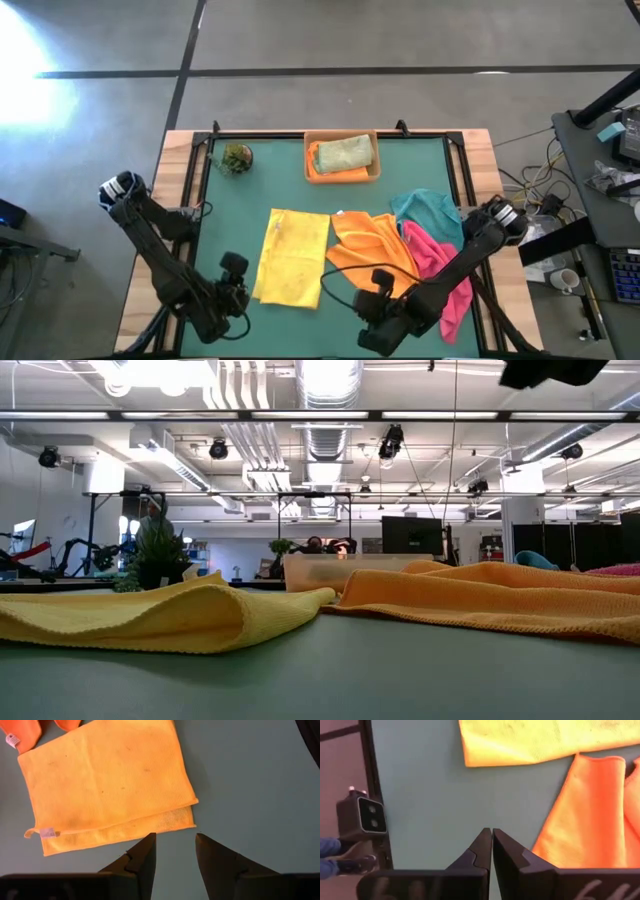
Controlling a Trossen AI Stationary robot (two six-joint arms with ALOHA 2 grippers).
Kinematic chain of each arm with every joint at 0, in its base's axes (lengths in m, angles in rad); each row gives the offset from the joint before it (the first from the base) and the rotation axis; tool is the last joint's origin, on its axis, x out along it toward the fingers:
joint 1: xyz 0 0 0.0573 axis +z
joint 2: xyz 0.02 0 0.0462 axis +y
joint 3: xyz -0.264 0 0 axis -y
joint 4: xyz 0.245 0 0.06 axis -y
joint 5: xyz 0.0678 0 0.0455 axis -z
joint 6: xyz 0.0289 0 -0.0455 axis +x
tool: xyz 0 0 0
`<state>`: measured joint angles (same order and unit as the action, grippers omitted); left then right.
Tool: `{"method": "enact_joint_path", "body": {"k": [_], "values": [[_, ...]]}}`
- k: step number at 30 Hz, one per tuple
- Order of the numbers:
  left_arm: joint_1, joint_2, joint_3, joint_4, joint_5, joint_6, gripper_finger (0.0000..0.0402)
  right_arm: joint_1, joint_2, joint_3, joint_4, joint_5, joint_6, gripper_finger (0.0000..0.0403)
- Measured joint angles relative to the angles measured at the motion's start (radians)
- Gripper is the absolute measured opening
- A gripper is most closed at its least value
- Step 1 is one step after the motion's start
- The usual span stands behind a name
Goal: Fold microfiber towels
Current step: Fold the yellow towel
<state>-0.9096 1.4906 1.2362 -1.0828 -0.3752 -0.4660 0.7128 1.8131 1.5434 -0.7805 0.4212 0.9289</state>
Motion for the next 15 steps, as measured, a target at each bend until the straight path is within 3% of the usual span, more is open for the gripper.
{"method": "enact_joint_path", "body": {"k": [6, 11, 15], "values": [[0.004, 0.016, 0.0, 0.001, 0.002, -0.032, 0.0133, -0.016, -0.024, -0.049, 0.001, -0.027, -0.013, 0.0024], [0.02, 0.029, 0.0, 0.001, 0.003, -0.174, 0.0166, -0.052, -0.024, -0.056, 0.039, -0.066, -0.082, 0.0072], [0.024, 0.058, -0.001, 0.004, 0.003, -0.183, 0.019, -0.074, -0.024, -0.056, 0.115, -0.068, -0.226, 0.012]]}}
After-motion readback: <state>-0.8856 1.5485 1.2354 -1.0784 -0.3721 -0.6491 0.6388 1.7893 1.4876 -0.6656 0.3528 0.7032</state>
